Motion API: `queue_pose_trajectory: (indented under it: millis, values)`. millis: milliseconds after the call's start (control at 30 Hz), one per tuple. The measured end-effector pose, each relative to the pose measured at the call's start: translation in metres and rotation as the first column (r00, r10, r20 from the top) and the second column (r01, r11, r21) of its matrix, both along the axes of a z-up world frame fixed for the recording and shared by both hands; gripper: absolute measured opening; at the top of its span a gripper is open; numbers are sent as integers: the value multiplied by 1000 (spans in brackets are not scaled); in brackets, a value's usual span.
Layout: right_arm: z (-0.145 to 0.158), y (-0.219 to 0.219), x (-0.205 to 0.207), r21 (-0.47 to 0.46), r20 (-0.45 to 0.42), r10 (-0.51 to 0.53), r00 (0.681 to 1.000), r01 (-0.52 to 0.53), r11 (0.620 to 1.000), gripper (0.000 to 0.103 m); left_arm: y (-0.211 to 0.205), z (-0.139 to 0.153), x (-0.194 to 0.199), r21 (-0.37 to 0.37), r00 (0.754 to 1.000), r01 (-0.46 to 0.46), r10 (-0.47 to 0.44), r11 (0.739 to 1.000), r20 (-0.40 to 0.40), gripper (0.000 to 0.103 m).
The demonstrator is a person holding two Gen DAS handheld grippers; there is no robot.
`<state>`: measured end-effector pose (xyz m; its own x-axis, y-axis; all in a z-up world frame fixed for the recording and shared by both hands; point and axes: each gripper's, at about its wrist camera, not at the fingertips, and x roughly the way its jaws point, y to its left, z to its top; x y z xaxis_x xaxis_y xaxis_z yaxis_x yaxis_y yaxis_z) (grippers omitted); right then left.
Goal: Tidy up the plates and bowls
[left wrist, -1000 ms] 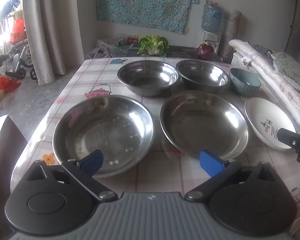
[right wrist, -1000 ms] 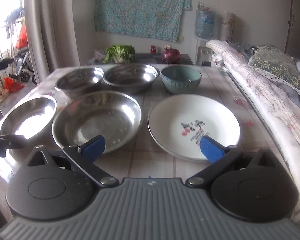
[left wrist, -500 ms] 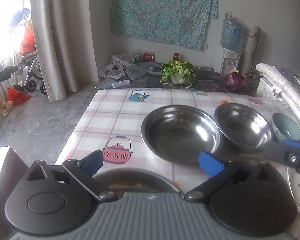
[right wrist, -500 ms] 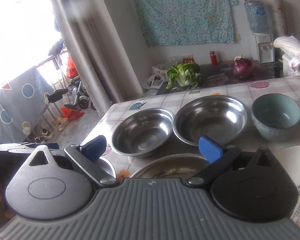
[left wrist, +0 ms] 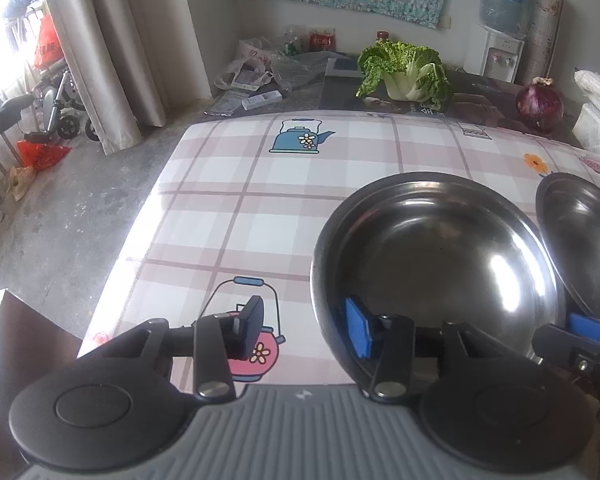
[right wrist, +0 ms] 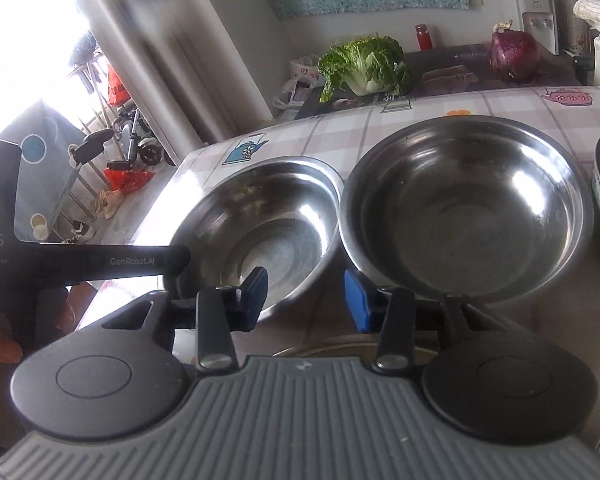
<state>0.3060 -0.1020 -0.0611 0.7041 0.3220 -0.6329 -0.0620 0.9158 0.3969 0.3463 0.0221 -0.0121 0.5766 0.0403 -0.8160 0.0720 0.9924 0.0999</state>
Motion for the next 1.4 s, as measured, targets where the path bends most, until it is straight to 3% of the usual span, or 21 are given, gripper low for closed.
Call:
queue_pose_trajectory:
  millis: [233,433,567,733,833,900,1167,1400]
  values:
    - [-7,5,11,26,-29,59,998,-58,998,23,5,-3,2,-20,999,2,-3,1000,-45,41]
    - [-5,15,18,28,-40,117,992,-116,993,23,22,-2,2,-39,997,-42,39,998,-64,42]
    - [-4,13,22,28,-44,94,995,-93,995,25,21,1,8,-43,997,-37,34,998,-65,56]
    - [-9,8,32,39,-55,67,996,-65,997,24,13,-5,28,-28,994,-53,50,998,-93,56]
    - [-8,11,34,25,-48,65,997,-64,998,24,8,-9,35,-34,993,-51,47,998,-110,53]
    - [-9,12,35,26,-47,69,996,-68,997,21,5,-10,35,-42,991,-55,49,998,-122,39]
    - [-3,11,32,13,-29,75,997,-74,997,18,7,-4,29,-33,990,-91,87,995,-112,29]
    - [14,13,23,-2,11,87,996,-87,996,18,7,18,16,-25,994,-91,89,996,-67,29]
